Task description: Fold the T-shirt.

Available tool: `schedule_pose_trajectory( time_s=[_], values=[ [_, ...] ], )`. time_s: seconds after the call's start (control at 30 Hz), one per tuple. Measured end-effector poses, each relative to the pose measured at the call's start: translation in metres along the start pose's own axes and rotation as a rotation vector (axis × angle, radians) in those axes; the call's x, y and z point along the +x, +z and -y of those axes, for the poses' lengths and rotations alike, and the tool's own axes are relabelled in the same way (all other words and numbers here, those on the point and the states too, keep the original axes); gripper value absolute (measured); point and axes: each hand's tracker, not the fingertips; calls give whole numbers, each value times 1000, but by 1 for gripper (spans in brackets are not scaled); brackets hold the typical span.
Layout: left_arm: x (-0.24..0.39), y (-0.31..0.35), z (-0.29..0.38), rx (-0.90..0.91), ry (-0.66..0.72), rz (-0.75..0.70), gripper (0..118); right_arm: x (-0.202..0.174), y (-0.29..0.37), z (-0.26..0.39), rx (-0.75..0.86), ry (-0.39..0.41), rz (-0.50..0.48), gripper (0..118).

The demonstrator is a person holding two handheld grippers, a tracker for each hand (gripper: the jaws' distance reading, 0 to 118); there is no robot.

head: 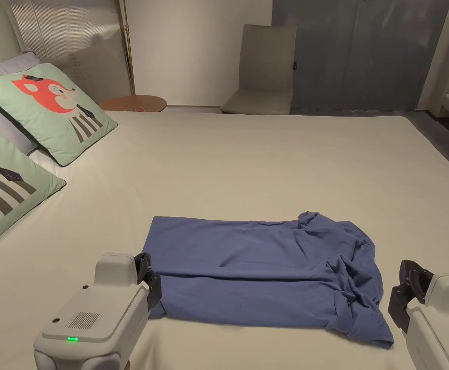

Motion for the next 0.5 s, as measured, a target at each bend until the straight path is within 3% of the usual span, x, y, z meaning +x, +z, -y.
schedule_pose_trajectory(
  time_s=[0.33, 0.37, 0.4, 0.43, 0.5],
  values=[
    [-61, -76, 13, -348, 107, 6, 2, 0, -21, 1, -25, -3, -34, 1],
    [-69, -85, 17, -374, 148, 19, 12, -1, -25, 2, -31, -2, -35, 1],
    [-74, -94, 20, -428, 164, 31, 32, -2, -27, 3, -39, -1, -34, 1],
    [-78, -103, 24, -468, 187, 26, 65, -2, -29, 5, -47, -3, -35, 1],
    [-79, -116, 37, -539, 172, 2, 97, -2, -35, 7, -63, -11, -37, 1]
  ],
)
